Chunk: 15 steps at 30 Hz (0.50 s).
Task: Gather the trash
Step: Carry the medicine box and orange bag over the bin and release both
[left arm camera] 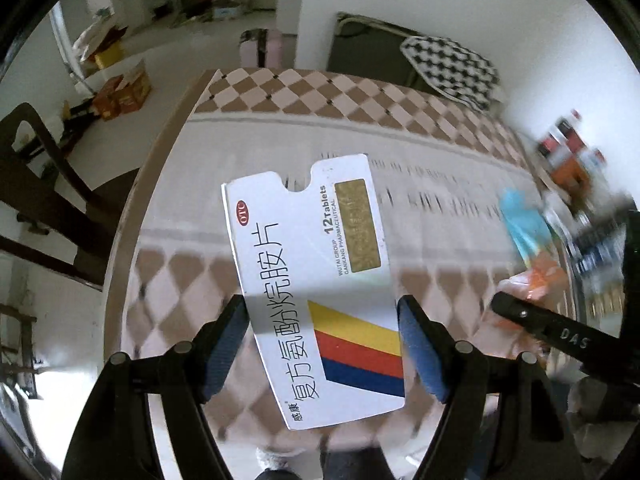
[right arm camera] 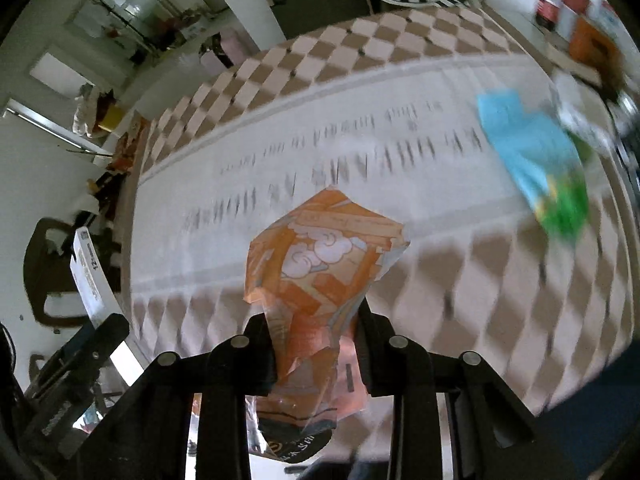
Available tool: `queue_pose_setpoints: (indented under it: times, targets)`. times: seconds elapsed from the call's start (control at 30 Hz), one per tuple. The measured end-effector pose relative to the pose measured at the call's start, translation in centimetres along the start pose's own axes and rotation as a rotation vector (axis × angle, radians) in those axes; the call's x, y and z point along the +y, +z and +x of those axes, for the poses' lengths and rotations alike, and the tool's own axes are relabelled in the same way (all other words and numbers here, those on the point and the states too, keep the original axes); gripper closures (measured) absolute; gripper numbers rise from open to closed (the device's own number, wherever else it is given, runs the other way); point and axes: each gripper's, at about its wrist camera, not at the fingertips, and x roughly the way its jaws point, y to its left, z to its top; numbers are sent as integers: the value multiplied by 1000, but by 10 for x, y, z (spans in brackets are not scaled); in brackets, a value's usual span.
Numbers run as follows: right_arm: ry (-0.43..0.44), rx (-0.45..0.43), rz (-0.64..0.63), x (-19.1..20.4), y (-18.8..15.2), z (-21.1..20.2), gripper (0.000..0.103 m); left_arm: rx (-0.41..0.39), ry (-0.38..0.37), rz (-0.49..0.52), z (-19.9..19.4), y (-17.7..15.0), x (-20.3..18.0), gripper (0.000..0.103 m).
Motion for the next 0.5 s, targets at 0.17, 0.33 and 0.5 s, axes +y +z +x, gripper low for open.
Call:
queue_pose_setpoints:
  times: [0.17, 0.33, 0.5]
  targets:
    - [5, 40, 41, 0, -131, -18, 71, 54, -26, 31, -21, -83, 21, 29]
    - [-21, 150, 77, -11, -245, 2, 71, 187, -16, 50, 2, -168, 39, 29]
    - [-66, 286, 103, -35, -326, 67, 71, 355, -25, -12, 67, -230, 62, 29]
